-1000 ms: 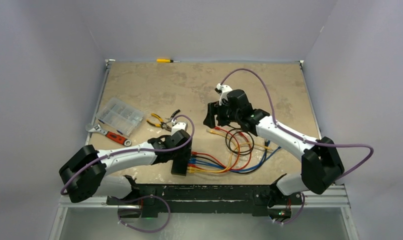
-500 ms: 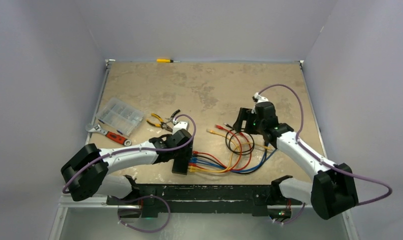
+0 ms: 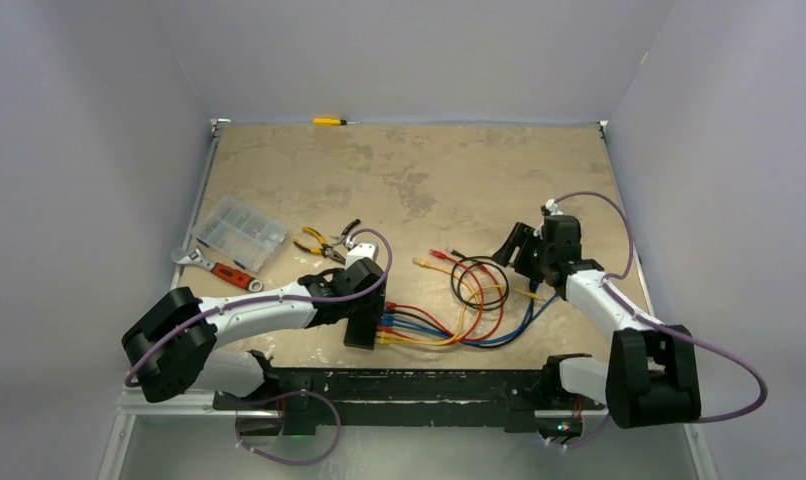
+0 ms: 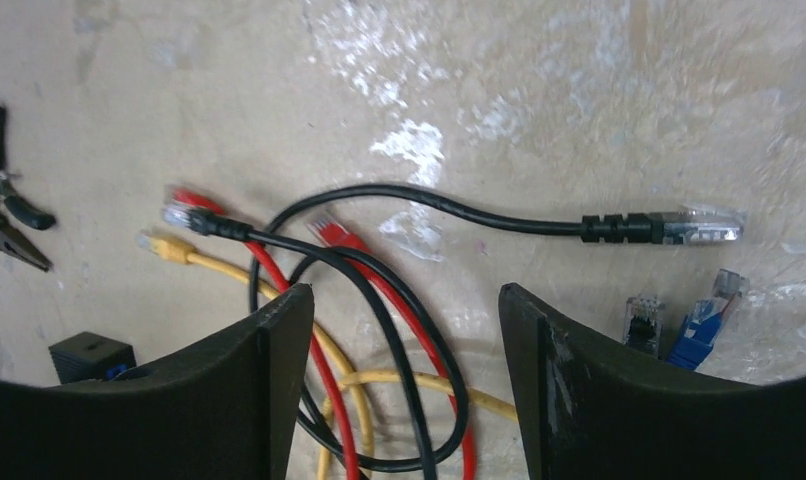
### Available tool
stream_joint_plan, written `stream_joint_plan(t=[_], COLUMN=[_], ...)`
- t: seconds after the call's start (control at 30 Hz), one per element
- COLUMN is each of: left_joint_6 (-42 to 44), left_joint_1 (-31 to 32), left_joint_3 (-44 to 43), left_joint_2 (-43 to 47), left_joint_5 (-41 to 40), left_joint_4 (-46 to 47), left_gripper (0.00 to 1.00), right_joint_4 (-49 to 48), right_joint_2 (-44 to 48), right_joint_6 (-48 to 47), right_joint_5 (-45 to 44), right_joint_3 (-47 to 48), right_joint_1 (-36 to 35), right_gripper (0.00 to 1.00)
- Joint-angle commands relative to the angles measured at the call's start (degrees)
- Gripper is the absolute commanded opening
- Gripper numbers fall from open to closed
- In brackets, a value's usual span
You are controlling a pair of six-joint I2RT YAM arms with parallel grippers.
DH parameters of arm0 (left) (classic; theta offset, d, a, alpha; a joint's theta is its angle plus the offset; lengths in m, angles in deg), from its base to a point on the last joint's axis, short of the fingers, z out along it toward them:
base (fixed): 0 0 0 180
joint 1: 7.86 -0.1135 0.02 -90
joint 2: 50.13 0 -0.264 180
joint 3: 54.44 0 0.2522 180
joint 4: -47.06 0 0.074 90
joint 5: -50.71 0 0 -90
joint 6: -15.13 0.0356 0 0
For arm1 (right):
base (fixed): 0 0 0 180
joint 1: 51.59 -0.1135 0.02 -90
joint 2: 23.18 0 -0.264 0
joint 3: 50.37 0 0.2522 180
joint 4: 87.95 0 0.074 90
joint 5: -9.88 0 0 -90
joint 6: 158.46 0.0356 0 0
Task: Pull the plug from the switch port
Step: Pick up the connector from the center of the board.
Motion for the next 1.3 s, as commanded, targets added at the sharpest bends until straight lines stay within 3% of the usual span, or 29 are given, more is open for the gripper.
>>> stream_joint_plan(t=[0.0, 0.23, 0.47, 0.7, 0.9, 1.27], left_joint_6=[0.5, 0.6, 0.9, 0.8, 0.8, 0.3], left_joint_1=[-0.3, -0.4, -0.4, -0.4, -0.4, -0.4], left_joint_3=[0.9, 0.4, -0.1, -0.1, 0.0, 0.8], left_joint_2=[-2.7, -2.8, -3.2, -3.1, -2.8, -2.5], left_joint_5=[0.6, 0.6, 0.4, 0.3, 0.2, -0.1], left_joint_4=[-1.1, -1.1, -1.4, -1.3, -1.3, -1.6], left_gripper=[0.4, 0.4, 0.4, 0.4, 0.4, 0.4], right_joint_4=[-6.0, -10.7, -12.2, -13.0, -13.5, -6.3], right_joint_2=[-2.3, -6.8, -8.5, -10.1, -10.6, -2.3], right_joint_6=[1.3, 2.0, 1.6, 1.2, 0.3, -2.6], right_joint_5=[7.1, 10.6, 11.5, 10.5, 10.8, 8.5], right_joint_3=[-2.3, -4.4, -4.4, -4.1, -3.4, 4.5], right_joint_1=[1.6, 2.4, 2.5, 2.5, 2.5, 2.5], right_gripper=[0.67, 0.62, 0.39, 0.3, 0.0, 0.0])
